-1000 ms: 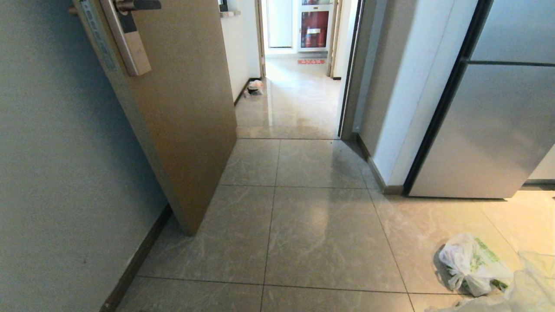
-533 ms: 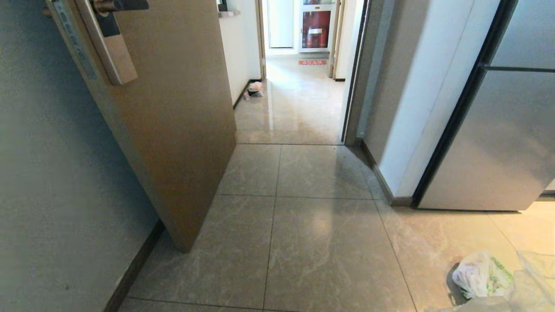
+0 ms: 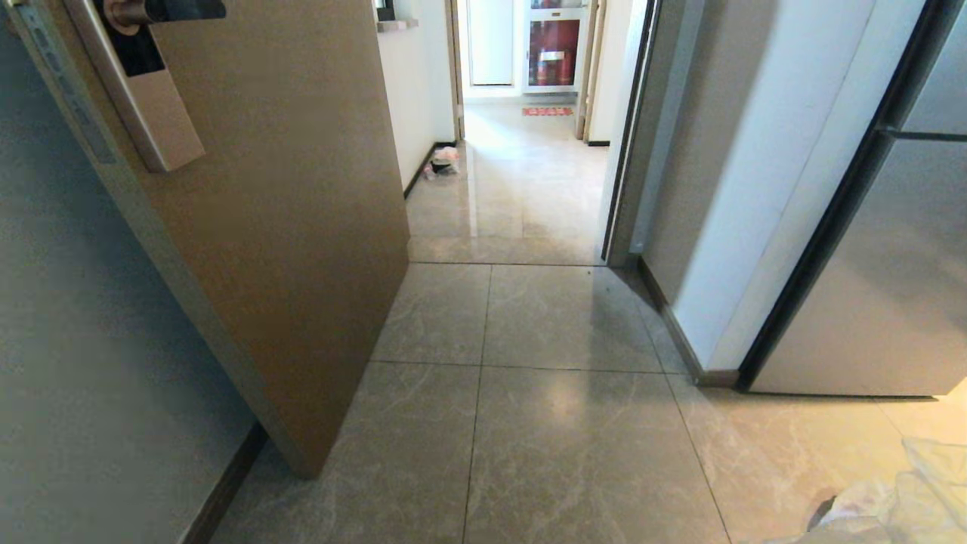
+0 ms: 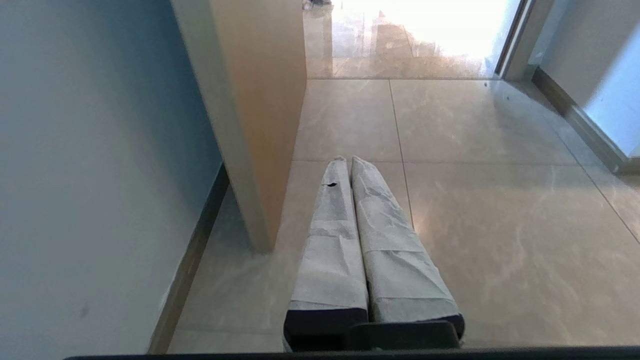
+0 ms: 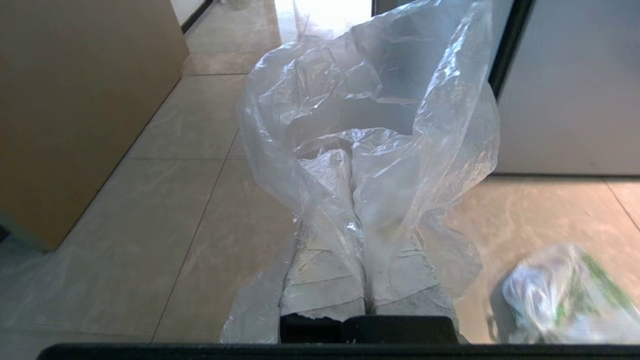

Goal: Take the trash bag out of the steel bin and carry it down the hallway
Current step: Put the trash bag at the door

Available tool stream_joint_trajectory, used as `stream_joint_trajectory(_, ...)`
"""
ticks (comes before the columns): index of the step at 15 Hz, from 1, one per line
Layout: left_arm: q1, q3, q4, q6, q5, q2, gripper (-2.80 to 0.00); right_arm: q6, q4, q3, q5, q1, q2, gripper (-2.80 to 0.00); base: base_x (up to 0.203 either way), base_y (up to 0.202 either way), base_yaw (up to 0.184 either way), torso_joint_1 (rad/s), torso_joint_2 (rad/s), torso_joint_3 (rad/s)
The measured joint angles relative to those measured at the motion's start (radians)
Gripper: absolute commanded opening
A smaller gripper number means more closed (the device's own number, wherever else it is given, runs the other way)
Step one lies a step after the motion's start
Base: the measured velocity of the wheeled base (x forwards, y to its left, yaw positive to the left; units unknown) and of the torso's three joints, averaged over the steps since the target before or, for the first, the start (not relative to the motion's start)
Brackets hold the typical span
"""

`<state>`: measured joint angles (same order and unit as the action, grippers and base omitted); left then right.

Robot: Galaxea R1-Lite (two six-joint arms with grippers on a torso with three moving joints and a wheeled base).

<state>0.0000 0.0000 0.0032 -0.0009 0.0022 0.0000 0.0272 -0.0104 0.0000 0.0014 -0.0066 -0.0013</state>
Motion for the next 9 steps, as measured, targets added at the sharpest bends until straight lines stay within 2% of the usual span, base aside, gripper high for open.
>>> stream_joint_trajectory(9,0.000,0.000,0.000,0.000,0.000,0.000,-2.80,0.000,0.000,0.000,-0.001,0.000,0.000,-2.80,0.193,0.000,0.001,0.003,0.00,0.003)
